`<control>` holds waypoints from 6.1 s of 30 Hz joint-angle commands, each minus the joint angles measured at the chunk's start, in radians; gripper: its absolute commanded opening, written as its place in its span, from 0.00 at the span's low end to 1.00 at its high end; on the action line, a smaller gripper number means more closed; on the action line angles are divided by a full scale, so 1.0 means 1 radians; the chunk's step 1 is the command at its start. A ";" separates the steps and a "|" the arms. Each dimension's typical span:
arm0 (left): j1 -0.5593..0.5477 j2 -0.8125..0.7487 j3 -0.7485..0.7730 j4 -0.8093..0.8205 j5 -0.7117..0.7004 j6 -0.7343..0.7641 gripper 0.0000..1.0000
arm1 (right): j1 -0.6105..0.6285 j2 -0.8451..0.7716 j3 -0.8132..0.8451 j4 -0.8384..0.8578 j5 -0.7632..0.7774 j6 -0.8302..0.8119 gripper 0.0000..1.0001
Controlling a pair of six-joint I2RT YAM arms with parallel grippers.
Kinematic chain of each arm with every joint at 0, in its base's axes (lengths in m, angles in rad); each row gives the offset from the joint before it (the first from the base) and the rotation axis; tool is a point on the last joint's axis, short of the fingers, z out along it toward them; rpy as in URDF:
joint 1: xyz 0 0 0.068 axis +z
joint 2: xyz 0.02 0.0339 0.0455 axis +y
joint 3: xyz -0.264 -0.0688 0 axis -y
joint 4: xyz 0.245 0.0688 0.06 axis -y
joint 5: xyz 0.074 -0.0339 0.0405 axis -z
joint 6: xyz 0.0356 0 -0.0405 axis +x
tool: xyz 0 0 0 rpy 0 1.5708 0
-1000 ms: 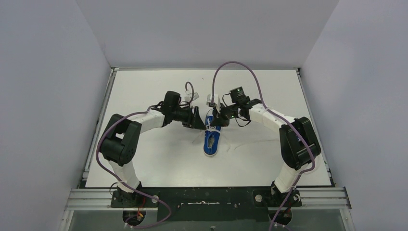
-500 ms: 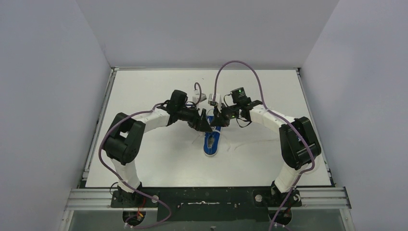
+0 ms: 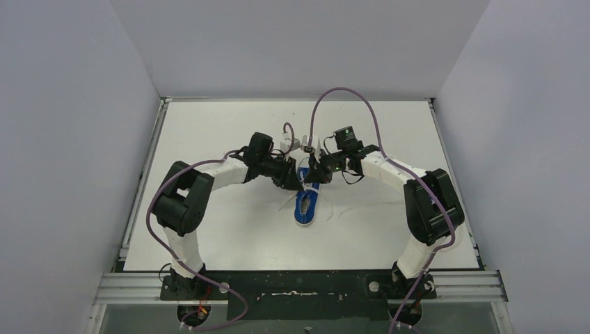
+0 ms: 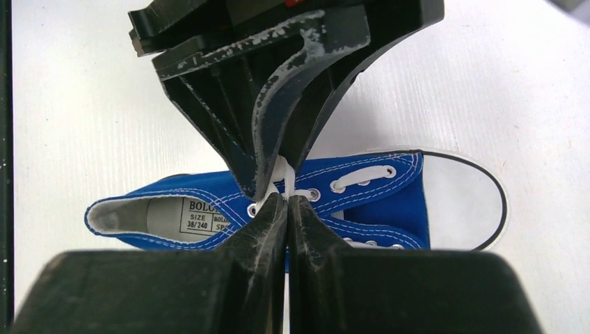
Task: Tie the shoes
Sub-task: Cross the shoelace with the shoelace.
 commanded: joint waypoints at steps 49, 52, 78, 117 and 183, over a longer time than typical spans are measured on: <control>0.101 0.081 -0.205 0.900 0.111 -0.661 0.00 | -0.006 -0.268 -0.080 -0.018 0.267 0.764 0.36; 0.101 0.079 -0.207 0.915 0.116 -0.664 0.00 | -0.010 -0.188 -0.015 -0.031 0.306 0.747 0.23; 0.118 0.084 -0.183 0.833 0.167 -0.596 0.00 | -0.084 0.138 0.119 0.156 -0.184 0.661 0.19; 0.107 0.094 -0.142 0.796 0.167 -0.593 0.00 | -0.021 0.141 0.177 -0.042 -0.108 0.492 0.23; -0.025 0.055 -0.143 0.488 0.104 -0.513 0.00 | 0.033 -0.121 -0.016 -0.085 0.591 0.924 0.09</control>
